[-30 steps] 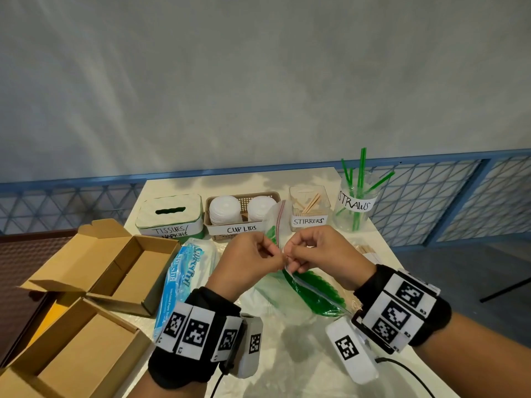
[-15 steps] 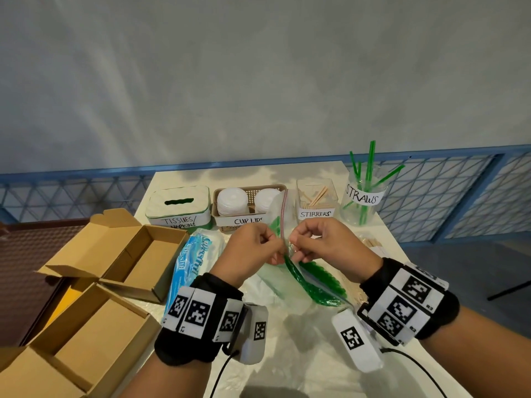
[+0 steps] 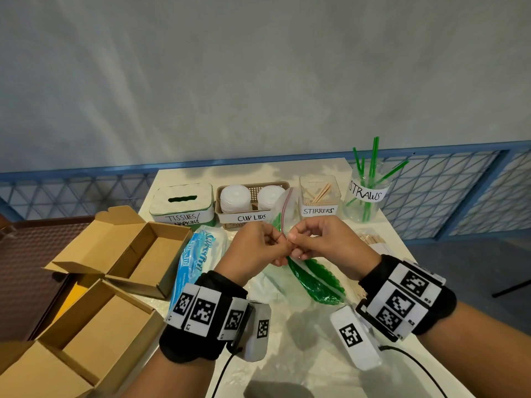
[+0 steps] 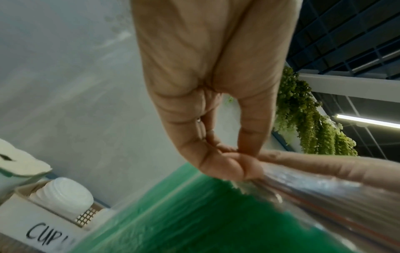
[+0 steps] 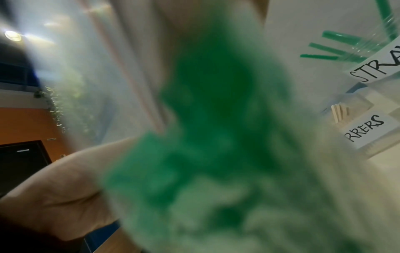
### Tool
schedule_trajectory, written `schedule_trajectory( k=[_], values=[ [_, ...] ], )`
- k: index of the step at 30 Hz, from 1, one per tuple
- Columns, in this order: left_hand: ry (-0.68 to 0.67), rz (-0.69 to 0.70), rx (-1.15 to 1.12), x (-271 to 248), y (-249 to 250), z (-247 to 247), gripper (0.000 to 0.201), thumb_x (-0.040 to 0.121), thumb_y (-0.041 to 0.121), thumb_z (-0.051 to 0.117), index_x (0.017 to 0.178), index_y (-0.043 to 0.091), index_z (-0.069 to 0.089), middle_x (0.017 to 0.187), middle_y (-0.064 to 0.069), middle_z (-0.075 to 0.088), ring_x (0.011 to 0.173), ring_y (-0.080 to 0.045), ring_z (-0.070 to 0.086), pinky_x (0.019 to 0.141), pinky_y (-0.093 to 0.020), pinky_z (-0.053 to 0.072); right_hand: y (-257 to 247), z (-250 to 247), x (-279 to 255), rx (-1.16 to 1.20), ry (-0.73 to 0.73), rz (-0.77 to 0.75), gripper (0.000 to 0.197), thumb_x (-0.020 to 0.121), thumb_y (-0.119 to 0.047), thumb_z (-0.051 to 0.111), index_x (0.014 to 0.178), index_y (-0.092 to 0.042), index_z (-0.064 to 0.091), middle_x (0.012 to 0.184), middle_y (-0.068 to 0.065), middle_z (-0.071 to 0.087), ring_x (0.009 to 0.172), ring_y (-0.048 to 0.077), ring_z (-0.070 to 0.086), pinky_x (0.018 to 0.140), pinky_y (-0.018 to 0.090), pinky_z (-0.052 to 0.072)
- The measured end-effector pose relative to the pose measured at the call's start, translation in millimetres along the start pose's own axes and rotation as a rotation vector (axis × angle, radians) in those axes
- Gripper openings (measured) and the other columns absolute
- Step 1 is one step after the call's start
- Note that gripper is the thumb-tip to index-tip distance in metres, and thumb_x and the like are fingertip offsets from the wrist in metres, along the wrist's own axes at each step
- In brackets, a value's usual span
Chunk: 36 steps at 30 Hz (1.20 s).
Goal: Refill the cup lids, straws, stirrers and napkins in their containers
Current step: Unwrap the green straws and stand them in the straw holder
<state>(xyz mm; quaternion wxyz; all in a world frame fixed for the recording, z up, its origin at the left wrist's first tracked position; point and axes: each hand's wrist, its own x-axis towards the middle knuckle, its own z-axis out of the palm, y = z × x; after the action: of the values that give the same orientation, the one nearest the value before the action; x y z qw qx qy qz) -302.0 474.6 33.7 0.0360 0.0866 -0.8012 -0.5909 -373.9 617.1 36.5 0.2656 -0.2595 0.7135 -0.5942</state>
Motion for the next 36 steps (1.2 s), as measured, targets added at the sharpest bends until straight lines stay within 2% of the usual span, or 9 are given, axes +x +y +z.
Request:
schedule_trajectory(
  k=[5,9,12,15,20,23,27,30,36],
  values=[
    [-0.068,-0.084,-0.328,0.4,-4.9,-3.0,0.013,0.088,-0.001,0.057,0.075,0.000,0.062,0.058,-0.002,0.064,0.049,-0.006,0.059,0.056,-0.018,0.055,-2.3,-2.5,-0.2,-0.051,-0.024,-0.016,0.006,0.080,-0.007,0.069,0.085,-0.010,0.066,0.068,0.000,0.063,0.060,0.003,0.058,0.056,0.014,0.047],
    [-0.094,-0.098,-0.384,-0.2,-5.8,-3.6,0.016,0.091,0.000,0.052,0.078,0.000,0.061,0.061,-0.002,0.064,0.052,-0.007,0.059,0.059,-0.018,0.054,-3.9,-2.3,0.8,-0.058,0.020,0.011,0.016,0.080,-0.007,0.071,0.093,-0.008,0.063,0.070,0.003,0.060,0.054,0.002,0.058,0.053,0.013,0.046],
    [-0.070,-0.075,-0.335,-1.1,-5.3,-5.2,0.015,0.091,0.000,0.053,0.077,0.002,0.059,0.061,-0.001,0.064,0.052,-0.007,0.059,0.060,-0.019,0.055,-5.8,-2.9,-3.5,-0.386,0.014,-0.029,0.018,0.076,-0.024,0.076,0.087,-0.016,0.064,0.076,-0.002,0.066,0.054,-0.002,0.058,0.059,0.016,0.048],
    [-0.060,-0.051,-0.253,-2.0,-5.0,-5.7,0.017,0.090,0.001,0.055,0.074,0.004,0.059,0.063,-0.003,0.063,0.052,-0.007,0.059,0.060,-0.020,0.054,-8.9,-2.2,-8.6,-0.589,-0.055,-0.046,0.012,0.076,-0.021,0.076,0.082,-0.019,0.066,0.077,-0.004,0.068,0.054,-0.008,0.055,0.062,0.011,0.045],
    [-0.029,-0.075,-0.202,-3.3,-3.0,-2.4,0.016,0.088,0.013,0.061,0.076,0.005,0.056,0.064,-0.007,0.062,0.050,-0.010,0.060,0.060,-0.025,0.052,-8.3,-3.5,-6.2,-0.553,-0.067,-0.054,0.018,0.077,-0.016,0.075,0.066,-0.026,0.065,0.063,-0.010,0.063,0.051,-0.003,0.052,0.057,0.010,0.042],
    [0.025,-0.059,-0.088,-3.5,-2.3,-1.9,0.024,0.080,0.022,0.071,0.080,0.003,0.057,0.058,-0.005,0.061,0.047,-0.008,0.057,0.056,-0.021,0.053,-3.8,-0.7,-4.8,-0.544,-0.032,-0.064,0.022,0.077,-0.017,0.075,0.064,-0.030,0.061,0.056,-0.010,0.055,0.049,0.000,0.046,0.055,0.014,0.037],
    [0.037,-0.039,-0.067,-2.3,-6.0,-2.8,0.020,0.078,0.015,0.073,0.072,0.004,0.057,0.051,-0.003,0.060,0.044,-0.009,0.056,0.054,-0.022,0.053,2.9,3.6,-4.8,-0.484,-0.049,-0.041,0.018,0.077,-0.022,0.075,0.066,-0.022,0.062,0.056,-0.009,0.055,0.050,0.000,0.046,0.055,0.016,0.037],
    [0.017,-0.065,-0.184,-2.2,-8.5,-5.8,0.014,0.082,0.004,0.067,0.071,0.003,0.059,0.051,-0.003,0.060,0.042,-0.008,0.056,0.052,-0.020,0.053,6.2,4.9,-4.5,-0.363,-0.064,-0.007,0.017,0.078,-0.024,0.074,0.069,-0.014,0.063,0.058,-0.003,0.057,0.054,0.009,0.049,0.055,0.018,0.039],
    [-0.109,-0.078,-0.274,-1.0,-10.7,-12.4,0.013,0.088,0.002,0.058,0.075,0.000,0.058,0.055,-0.002,0.063,0.049,-0.007,0.060,0.057,-0.018,0.055,2.5,3.6,-7.2,-0.199,-0.119,0.041,0.024,0.091,-0.017,0.059,0.068,-0.014,0.051,0.067,-0.004,0.054,0.057,0.000,0.050,0.055,0.013,0.042]
  ],
)
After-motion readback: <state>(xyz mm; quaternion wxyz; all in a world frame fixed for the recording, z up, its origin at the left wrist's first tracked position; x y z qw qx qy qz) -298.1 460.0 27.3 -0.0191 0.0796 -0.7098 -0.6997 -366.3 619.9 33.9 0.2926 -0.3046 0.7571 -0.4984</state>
